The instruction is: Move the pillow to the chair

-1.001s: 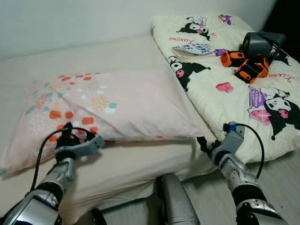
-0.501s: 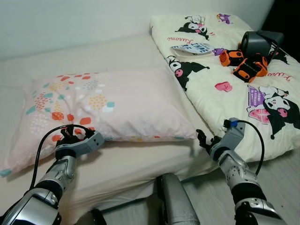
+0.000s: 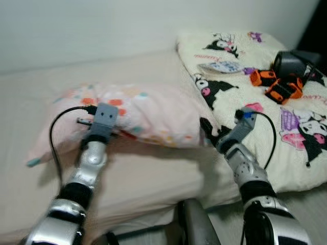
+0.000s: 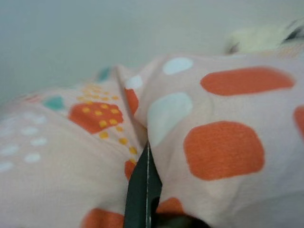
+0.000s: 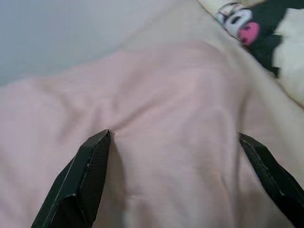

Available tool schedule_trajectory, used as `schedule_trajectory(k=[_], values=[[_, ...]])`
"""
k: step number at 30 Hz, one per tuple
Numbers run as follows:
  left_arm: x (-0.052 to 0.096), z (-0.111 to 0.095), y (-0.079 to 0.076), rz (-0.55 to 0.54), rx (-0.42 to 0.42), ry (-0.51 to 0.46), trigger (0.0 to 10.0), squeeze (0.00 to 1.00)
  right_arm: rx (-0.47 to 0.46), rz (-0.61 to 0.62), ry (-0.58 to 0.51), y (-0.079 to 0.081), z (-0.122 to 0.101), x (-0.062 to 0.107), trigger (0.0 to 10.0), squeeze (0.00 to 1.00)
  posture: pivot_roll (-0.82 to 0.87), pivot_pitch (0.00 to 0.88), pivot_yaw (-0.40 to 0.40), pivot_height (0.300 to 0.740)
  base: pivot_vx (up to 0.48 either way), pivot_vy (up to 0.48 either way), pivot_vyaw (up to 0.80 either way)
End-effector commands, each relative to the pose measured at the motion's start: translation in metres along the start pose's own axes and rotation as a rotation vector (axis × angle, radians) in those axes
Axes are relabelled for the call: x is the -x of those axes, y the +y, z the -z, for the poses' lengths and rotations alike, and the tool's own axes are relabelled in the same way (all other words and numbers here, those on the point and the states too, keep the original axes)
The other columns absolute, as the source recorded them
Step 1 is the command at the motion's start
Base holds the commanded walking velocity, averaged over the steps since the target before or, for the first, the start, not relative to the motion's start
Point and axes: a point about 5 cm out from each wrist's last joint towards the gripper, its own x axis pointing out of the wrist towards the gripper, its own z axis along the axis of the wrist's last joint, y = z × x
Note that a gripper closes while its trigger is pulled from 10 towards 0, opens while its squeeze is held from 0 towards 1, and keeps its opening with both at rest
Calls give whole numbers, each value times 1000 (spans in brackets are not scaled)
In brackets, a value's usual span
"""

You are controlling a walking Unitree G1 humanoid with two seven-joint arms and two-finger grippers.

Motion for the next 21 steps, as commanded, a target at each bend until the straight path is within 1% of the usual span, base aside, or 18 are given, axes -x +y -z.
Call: schedule_trajectory(k=[1,2,3,4,5,7,8,9,11,12,13,15,18,19,21], values=[[0,-17,2,-17,124,-55,10000,0,-32,-39,10,7,7,-1,10000,0,-160,38,42,598,0,0,0],[0,-17,2,-17,124,-55,10000,0,-32,-39,10,7,7,-1,10000,0,-160,38,42,598,0,0,0],[2,-20,2,-18,153,-64,10000,0,-36,-51,8,9,7,-2,10000,0,-154,33,38,603,0,0,0],[4,-27,1,-8,226,-83,10000,0,-41,-65,11,12,9,-3,10000,0,-147,26,30,608,0,0,0],[4,-27,1,-8,226,-83,10000,0,-41,-65,11,12,9,-3,10000,0,-147,26,30,608,0,0,0],[6,-44,1,38,341,-131,10000,0,-47,-85,13,16,10,-5,10000,0,-140,16,23,617,0,0,0],[6,-44,1,38,341,-131,10000,0,-47,-85,13,16,10,-5,10000,0,-140,16,23,617,0,0,0],[6,-55,1,65,399,-162,10000,0,-50,-96,8,19,8,-7,10000,0,-136,12,19,622,0,0,0],[4,-69,1,105,461,-201,10000,0,-56,-109,-2,22,6,-9,10000,0,-131,6,20,631,0,0,0],[4,-74,0,123,478,-216,10000,0,-63,-113,-9,23,5,-10,10000,0,-129,4,20,636,0,0,0],[4,-74,0,123,478,-216,10000,0,-63,-113,-9,23,5,-10,10000,0,-129,4,20,636,0,0,0],[4,-83,-4,159,502,-237,10000,0,-74,-119,-19,25,3,-11,10000,0,-127,0,21,645,0,0,0],[5,-85,-6,171,511,-241,10000,0,-76,-121,-21,26,3,-12,10000,0,-127,0,21,650,0,0,0],[6,-91,-10,194,542,-246,10000,0,-84,-126,-26,27,3,-12,10000,0,-125,0,23,659,0,0,0],[6,-93,-12,198,556,-247,10000,0,-88,-126,-27,28,4,-12,10000,0,-126,0,23,664,0,0,0]])
